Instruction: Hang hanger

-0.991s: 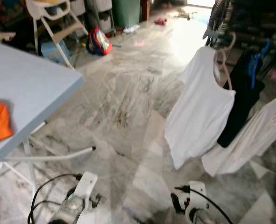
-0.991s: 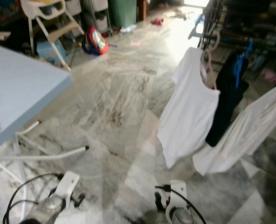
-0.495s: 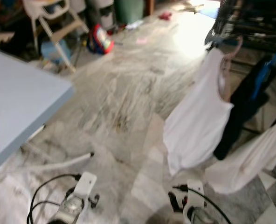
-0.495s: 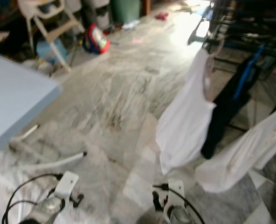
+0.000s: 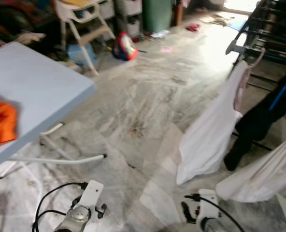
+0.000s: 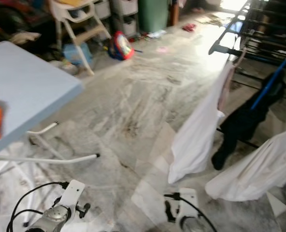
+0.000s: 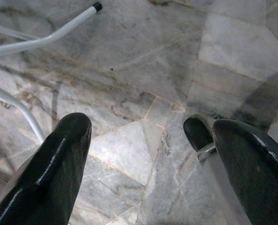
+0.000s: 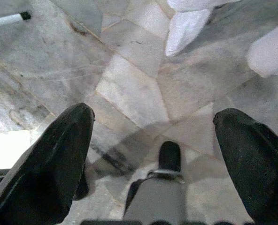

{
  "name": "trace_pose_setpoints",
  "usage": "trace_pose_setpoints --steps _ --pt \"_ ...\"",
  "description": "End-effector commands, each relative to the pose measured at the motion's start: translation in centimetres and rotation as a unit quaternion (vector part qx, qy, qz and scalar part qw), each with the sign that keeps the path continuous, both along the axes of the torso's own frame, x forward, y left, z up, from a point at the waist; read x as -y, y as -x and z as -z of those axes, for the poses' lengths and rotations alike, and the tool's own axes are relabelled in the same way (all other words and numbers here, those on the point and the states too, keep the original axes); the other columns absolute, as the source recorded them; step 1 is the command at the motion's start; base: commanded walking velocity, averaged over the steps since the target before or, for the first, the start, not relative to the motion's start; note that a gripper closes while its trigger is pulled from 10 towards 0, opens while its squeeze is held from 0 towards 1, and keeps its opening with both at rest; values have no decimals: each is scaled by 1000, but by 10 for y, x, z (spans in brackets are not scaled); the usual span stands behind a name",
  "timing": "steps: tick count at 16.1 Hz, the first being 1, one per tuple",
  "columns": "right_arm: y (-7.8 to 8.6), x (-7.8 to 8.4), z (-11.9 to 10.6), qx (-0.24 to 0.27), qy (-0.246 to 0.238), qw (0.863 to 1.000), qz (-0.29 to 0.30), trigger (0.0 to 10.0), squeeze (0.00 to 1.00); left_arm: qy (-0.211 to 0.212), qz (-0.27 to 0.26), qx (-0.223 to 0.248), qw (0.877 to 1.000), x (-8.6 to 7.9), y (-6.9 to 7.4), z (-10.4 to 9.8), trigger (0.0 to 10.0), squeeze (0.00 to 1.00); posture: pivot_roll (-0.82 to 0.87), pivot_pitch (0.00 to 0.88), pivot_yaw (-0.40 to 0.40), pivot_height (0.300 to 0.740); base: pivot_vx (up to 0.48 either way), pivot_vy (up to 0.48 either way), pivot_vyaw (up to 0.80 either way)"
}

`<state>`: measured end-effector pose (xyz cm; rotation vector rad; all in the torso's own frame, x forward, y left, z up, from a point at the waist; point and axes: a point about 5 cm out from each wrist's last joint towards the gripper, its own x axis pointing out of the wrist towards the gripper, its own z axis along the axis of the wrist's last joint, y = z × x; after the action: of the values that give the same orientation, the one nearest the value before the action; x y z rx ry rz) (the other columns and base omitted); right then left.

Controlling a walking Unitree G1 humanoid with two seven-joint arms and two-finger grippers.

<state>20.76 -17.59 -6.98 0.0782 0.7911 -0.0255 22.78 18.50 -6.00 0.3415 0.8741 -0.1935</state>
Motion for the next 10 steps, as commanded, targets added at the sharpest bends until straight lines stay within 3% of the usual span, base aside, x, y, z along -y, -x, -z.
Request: trace_pose_setpoints --steps 1,10 --pt "5 -6 3 -10 -8 1000 -2 10000 0 -9 2 -7 1000 -7 3 1 10000 0 -14 142 81 740 0 352 0" --pt "3 -5 3 -6 -11 1000 10 10000 0 -12 15 -8 1000 -3 2 1 10000 0 -21 143 92 740 0 409 0"
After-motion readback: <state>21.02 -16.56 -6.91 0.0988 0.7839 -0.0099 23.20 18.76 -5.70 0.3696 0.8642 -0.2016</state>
